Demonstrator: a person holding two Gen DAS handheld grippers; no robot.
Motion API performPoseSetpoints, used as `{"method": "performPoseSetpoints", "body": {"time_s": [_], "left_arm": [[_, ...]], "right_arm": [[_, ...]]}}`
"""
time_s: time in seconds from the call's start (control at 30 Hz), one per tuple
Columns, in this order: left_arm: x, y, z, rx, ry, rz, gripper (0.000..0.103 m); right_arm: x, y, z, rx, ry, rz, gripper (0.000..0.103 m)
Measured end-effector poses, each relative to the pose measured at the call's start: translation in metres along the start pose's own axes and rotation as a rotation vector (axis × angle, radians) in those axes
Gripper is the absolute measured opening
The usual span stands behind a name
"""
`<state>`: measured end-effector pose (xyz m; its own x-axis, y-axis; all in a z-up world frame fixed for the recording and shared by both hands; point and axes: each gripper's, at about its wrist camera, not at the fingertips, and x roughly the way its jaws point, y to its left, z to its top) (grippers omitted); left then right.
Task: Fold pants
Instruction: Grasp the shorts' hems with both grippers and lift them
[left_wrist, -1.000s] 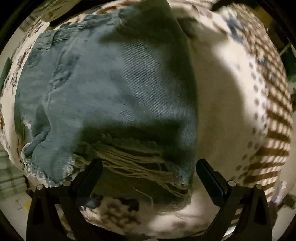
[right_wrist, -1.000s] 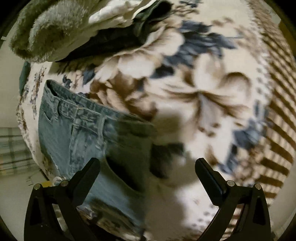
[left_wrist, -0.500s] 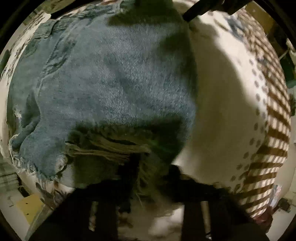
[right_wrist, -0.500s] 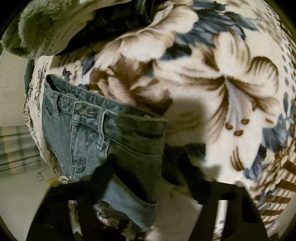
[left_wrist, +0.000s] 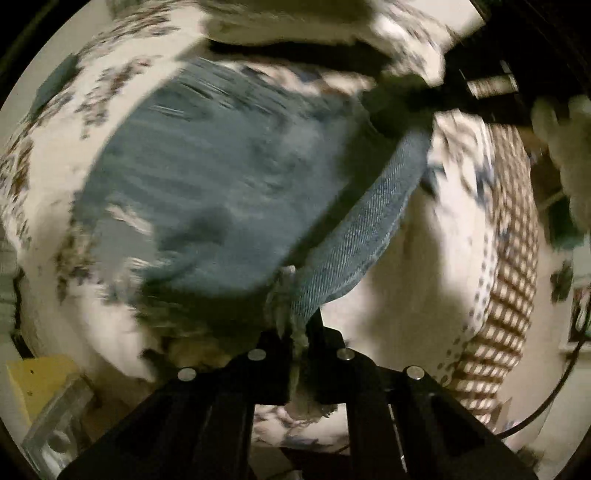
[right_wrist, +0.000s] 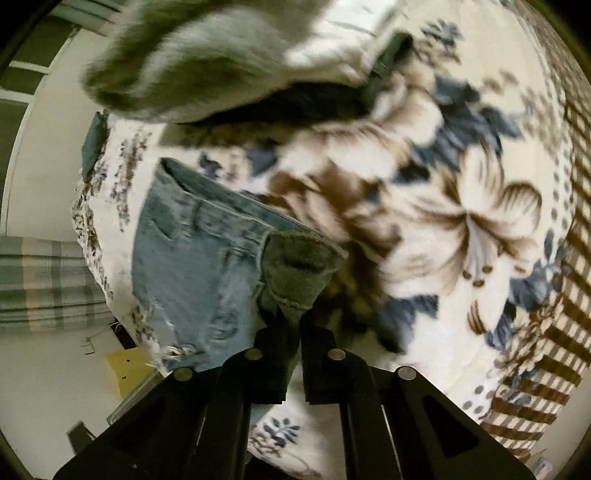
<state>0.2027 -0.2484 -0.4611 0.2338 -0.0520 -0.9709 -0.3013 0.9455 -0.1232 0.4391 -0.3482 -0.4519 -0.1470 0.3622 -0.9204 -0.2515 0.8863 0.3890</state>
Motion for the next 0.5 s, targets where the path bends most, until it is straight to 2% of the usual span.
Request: {"method": "performPoseSetpoints", "body": {"time_s": [0.13, 0.27, 0.4, 0.5], "left_arm": [[-0.022, 0.055, 0.016, -0.097, -0.047, -0.019, 0.005], [-0.031, 0.099, 0.030, -0.184, -0.074, -0.039, 0.005], [-0.025, 0.161, 0.055, -0.261, -0.089, -0.030, 0.005], [-0.007, 0.207, 0.070, -0.310, -0.076, -0.019, 0.006]], "right_arm": [[-0.011, 0.056, 0.015, -0.044, -0.027, 0.001, 0.006], [-0.001, 0.125, 0.046, -0.089, -0.036, -0.009, 0.006], [0.034, 0.190, 0.082, -0.120, -0.023, -0.050, 0.006], [0.073, 0.240, 0.107, -0.159, -0.005, -0.107, 0.006]]}}
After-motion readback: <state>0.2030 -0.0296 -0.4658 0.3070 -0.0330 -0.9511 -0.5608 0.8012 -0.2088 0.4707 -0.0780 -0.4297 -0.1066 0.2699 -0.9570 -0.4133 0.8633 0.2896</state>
